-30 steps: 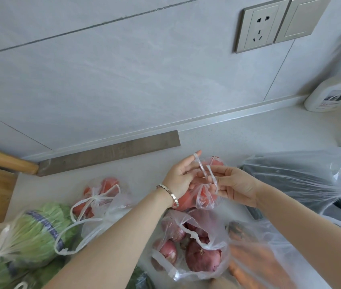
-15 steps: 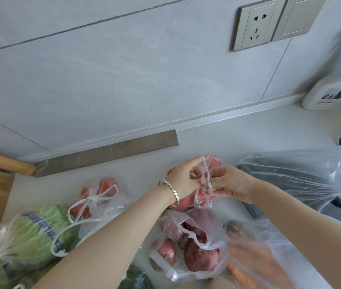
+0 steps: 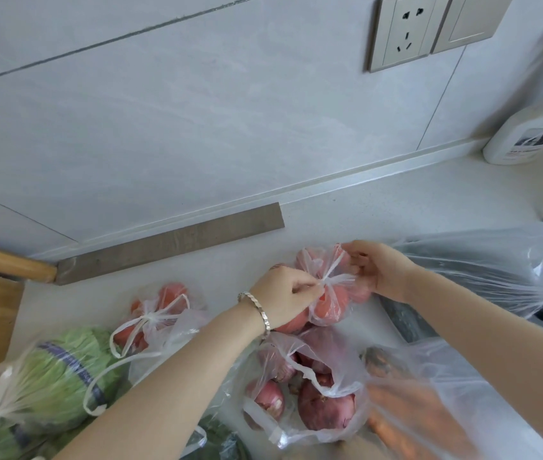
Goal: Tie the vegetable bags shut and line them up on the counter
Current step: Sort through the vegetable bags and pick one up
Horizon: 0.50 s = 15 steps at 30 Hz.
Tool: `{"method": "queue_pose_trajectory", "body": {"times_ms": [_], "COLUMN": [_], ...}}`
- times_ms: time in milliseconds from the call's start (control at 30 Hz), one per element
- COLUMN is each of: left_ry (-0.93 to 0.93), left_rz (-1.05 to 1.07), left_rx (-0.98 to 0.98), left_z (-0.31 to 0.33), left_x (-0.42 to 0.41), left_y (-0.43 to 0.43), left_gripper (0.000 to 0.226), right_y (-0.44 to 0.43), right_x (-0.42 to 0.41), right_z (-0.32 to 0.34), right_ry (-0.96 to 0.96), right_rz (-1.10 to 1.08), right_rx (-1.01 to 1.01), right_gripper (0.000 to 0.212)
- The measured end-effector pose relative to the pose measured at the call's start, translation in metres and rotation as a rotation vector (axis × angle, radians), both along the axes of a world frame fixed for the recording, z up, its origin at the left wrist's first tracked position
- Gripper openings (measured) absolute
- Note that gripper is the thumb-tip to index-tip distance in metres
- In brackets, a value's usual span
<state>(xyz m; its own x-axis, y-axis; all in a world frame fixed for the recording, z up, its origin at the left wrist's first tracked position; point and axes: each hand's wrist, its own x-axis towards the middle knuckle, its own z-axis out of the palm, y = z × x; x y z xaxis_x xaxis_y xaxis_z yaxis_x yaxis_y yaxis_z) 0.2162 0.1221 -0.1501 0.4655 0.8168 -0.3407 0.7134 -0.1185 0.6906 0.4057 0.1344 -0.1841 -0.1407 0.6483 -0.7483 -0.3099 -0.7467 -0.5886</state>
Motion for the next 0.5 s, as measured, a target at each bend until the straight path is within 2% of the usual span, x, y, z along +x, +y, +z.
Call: {"method": "queue_pose_trajectory", "body": {"times_ms": [67,133,167,233,300,367,500], "left_ry": [0.077,0.157,0.259,0.41,0.352,0.317,0.354], "left_rz": [-0.172,-0.454,-0.596,-0.73,-0.681,-0.54,-0.324], "left_rx": [0.146,0.404,0.521,0.604,0.503,0.466,0.433], "left_z": [0.001,-0.003,-0.007,-0.019,-0.028,-0.034,-0.038], "left_x": [-0.002,-0.008,-0.011,-0.022,-0.034,-0.042,-0.038], "left_y": [0.004,0.005,0.003,-0.007,-0.012,-0.01,-0.004], "left_gripper": [0.026,0.026,0.019,0.012,0.014,0.022,0.031], "right_y": [0.013,0.025,0.029,0.033,0.033,0.032,0.024], "right_x": [0.001,-0.001,-0.002,-0.005,-0.01,-0.016,-0.026], "right_z": [-0.001,-0.002,-0.005,-0.014,-0.026,-0.03,-0.028], "right_ry": [-0.177,-0.305,-0.36,-0.399,-0.352,-0.354,-0.576], "right_rz": [0.113,0.177,0.189,0.16,0.054,-0.073,-0.177], "right_rx": [0.021,0.013,-0.008,-0.082,-0.128,-0.137,-0.025], "right_gripper": [0.02,0.02,0.022,0.028,0.03,0.03,0.032]}}
